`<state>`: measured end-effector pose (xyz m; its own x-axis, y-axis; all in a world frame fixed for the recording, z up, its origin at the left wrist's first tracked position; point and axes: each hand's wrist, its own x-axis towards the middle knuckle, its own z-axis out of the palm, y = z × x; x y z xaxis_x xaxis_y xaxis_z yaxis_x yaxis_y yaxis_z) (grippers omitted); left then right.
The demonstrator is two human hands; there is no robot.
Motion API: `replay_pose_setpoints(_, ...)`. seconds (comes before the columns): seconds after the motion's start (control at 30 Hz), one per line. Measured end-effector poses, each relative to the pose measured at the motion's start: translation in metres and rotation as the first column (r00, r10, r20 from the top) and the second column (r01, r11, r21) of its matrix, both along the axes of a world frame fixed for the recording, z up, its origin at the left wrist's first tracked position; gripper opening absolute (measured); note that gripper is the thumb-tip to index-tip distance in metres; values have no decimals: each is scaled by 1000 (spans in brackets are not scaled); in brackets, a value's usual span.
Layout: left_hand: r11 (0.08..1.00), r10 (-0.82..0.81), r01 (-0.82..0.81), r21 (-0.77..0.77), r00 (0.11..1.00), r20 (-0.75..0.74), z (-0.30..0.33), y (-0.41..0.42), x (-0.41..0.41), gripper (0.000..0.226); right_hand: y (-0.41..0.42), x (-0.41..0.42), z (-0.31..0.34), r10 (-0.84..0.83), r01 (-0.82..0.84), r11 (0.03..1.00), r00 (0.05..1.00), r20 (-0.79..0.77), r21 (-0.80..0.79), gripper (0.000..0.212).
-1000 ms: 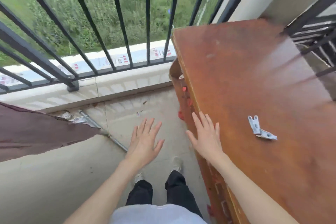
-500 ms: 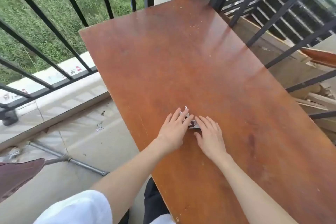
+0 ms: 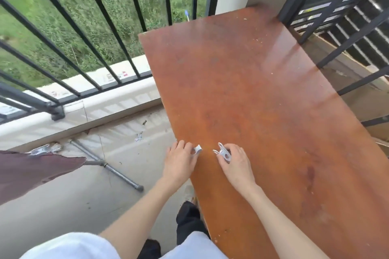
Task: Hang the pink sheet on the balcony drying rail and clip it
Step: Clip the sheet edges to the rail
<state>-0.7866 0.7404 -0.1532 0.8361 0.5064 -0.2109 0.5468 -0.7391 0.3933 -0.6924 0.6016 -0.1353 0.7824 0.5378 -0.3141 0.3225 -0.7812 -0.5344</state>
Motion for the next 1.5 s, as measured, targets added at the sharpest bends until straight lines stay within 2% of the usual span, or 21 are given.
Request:
replay_pose_setpoints(0.1, 926, 299, -273, -259, 952, 65, 18, 24, -59, 30, 40, -32, 23, 110, -106, 993, 990, -91, 41, 27)
replay_pose_setpoints(0.23, 781, 593, -517, -350, 790, 156, 42, 59, -159, 18, 97, -93, 47, 258, -247, 966, 947, -191, 78, 43)
replay_pose_setpoints(0.4, 598, 788, -680, -423, 595, 156, 75, 107, -295, 9, 186, -195, 71, 466, -454, 885, 851, -243, 106, 39)
replay_pose_setpoints(0.5, 471, 876, -715, -517, 446, 181, 96, 130, -381, 12, 250, -280, 84, 632, -610, 775, 737, -241, 165, 27)
replay_pose_setpoints(0.57, 361, 931, -737, -572, 322, 171, 106, 143, -440, 10, 286, -344, 93, 739, -715, 672, 632, -233, 192, 20)
replay_pose_setpoints(0.63, 226, 974, -756, -614, 159, 163, 114, 151, -501, 13, 314, -411, 99, 817, -782, 575, 532, -223, 241, 12)
replay_pose_setpoints(0.7, 91, 988, -729, -678, -18, 152, 124, 152, -560, 17, 335, -473, 107, 850, -792, 523, 461, -253, 314, 14)
replay_pose_setpoints(0.77, 1, 971, -689, -724, -172, 166, 137, 152, -610, 17, 351, -528, 117, 870, -797, 484, 395, -294, 360, 15)
replay_pose_setpoints(0.8, -32, 953, -666, -745, -244, 177, 144, 152, -631, 11, 358, -553, 124, 881, -800, 455, 341, -326, 391, 13)
replay_pose_setpoints(0.87, -86, 908, -612, -786, -372, 191, 152, 154, -671, 17, 372, -597, 136, 898, -816, 385, 224, -378, 431, 15)
replay_pose_setpoints(0.97, -116, 836, -524, -843, -510, 202, 160, 161, -721, 13, 396, -657, 150, 902, -850, 266, 54, -427, 454, 27)
replay_pose_setpoints(1.03, -116, 780, -466, -877, -589, 209, 165, 172, -752, 12, 413, -698, 154, 880, -858, 217, -34, -473, 465, 24)
replay_pose_setpoints(1.13, -96, 725, -407, -908, -654, 216, 173, 202, -802, 9, 446, -759, 158, 840, -846, 161, -153, -521, 509, 23)
replay_pose_setpoints(1.2, -65, 689, -385, -921, -685, 238, 181, 229, -836, 6, 476, -800, 159, 839, -828, 129, -203, -505, 546, 20)
replay_pose_setpoints(1.4, -31, 570, -390, -920, -763, 304, 212, 314, -949, 11, 571, -931, 184, 811, -800, 119, -263, -523, 588, 4)
replay_pose_setpoints(1.5, -56, 535, -437, -898, -772, 343, 226, 344, -1012, 8, 607, -998, 203, 772, -773, 67, -360, -524, 630, 4)
